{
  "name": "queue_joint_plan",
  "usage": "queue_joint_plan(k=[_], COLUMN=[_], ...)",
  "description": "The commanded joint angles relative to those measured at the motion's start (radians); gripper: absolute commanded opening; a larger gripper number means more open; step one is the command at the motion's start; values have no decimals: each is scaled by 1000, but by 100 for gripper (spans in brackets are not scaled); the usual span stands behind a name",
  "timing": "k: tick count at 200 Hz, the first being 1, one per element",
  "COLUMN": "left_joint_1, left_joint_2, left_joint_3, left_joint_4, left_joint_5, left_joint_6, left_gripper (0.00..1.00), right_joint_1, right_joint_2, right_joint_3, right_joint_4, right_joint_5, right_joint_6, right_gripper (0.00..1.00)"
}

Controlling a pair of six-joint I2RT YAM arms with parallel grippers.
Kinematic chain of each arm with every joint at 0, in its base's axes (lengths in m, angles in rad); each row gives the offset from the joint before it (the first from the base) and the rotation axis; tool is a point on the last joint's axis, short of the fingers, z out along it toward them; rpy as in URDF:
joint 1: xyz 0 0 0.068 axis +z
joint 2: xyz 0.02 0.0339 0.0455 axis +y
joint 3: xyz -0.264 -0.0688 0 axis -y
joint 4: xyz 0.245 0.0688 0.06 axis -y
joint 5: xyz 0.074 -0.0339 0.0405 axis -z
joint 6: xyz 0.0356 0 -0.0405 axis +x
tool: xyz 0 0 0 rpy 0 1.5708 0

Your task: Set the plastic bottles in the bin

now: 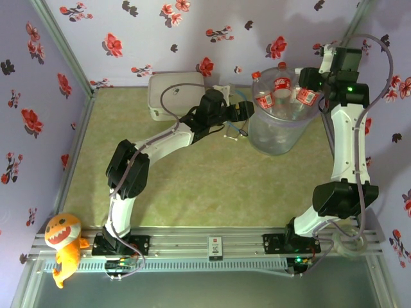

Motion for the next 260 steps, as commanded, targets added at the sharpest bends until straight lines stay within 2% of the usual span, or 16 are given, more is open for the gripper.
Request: queue_joint_plan(k=[1, 63, 119, 152, 168, 200, 260], left_joint_1=[-8, -6, -5, -4, -4, -4, -2], left_joint_2=[10, 10, 9, 10, 10, 0, -8], left_joint_3=[22, 19, 18, 18, 15, 9, -4], left_joint_4=[26, 26, 29, 37, 45, 46, 49], left_joint_5=[-11, -11, -11, -10, -8, -8, -8], left_joint_6=[5, 4, 0, -6, -13, -7, -4], left_gripper=[84, 84, 84, 84, 84, 84, 84], right_joint_1=[4, 3, 3, 2, 3, 1, -20], right_joint_2=[25, 57, 11, -3, 0, -13, 39], right_joint_3=[23, -51, -168, -105, -56, 0, 13], right_joint_4=[-35, -20, 20, 2, -18, -13, -22], right_joint_5=[56, 65, 34, 31, 37, 87, 104], right_joint_6=[-14, -16, -11, -19, -21, -8, 29], right_gripper=[55, 52, 52, 53, 56, 60, 56])
